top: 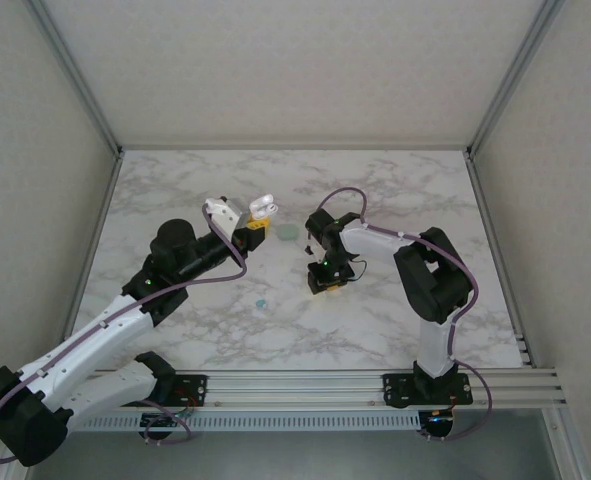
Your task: Insert wireless bluetooth earbuds into charging case
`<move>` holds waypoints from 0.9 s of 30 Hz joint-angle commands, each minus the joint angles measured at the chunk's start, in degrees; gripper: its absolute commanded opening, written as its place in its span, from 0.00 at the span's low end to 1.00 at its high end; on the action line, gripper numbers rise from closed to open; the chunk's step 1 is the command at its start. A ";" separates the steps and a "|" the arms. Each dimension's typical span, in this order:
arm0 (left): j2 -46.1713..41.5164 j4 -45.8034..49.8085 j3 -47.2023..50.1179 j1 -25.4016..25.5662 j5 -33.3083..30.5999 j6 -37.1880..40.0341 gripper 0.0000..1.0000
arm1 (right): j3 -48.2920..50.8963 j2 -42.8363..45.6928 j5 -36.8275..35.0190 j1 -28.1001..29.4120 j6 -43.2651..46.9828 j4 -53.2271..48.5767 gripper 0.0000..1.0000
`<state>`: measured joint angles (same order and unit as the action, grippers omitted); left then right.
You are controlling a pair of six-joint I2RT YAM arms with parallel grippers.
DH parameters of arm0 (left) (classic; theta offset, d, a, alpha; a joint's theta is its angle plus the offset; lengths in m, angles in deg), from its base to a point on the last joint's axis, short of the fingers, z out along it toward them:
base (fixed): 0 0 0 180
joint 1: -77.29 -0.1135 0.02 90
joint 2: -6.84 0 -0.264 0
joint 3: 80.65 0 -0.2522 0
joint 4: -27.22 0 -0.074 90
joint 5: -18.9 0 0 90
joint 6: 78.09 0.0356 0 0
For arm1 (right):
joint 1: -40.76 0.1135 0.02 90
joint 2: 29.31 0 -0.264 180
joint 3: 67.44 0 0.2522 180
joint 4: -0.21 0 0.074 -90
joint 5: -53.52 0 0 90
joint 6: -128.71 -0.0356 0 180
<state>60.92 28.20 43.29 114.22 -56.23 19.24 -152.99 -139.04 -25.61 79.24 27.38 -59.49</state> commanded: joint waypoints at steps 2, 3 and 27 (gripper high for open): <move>0.12 -0.32 -1.40 -0.45 0.41 0.05 0.14 | -1.03 0.99 -4.91 -0.84 -0.86 -1.22 0.38; 0.02 -0.36 -1.40 -0.45 0.42 0.05 0.14 | -0.77 1.54 -4.46 -0.95 -0.95 -0.78 0.38; -0.06 0.03 -1.13 -0.45 0.50 -0.20 0.14 | 2.11 4.46 -7.23 -3.23 0.33 -2.23 0.28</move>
<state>61.27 28.23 43.29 114.22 -56.23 19.24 -152.75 -136.31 -30.96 76.46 27.16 -60.16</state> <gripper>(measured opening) 0.220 0.278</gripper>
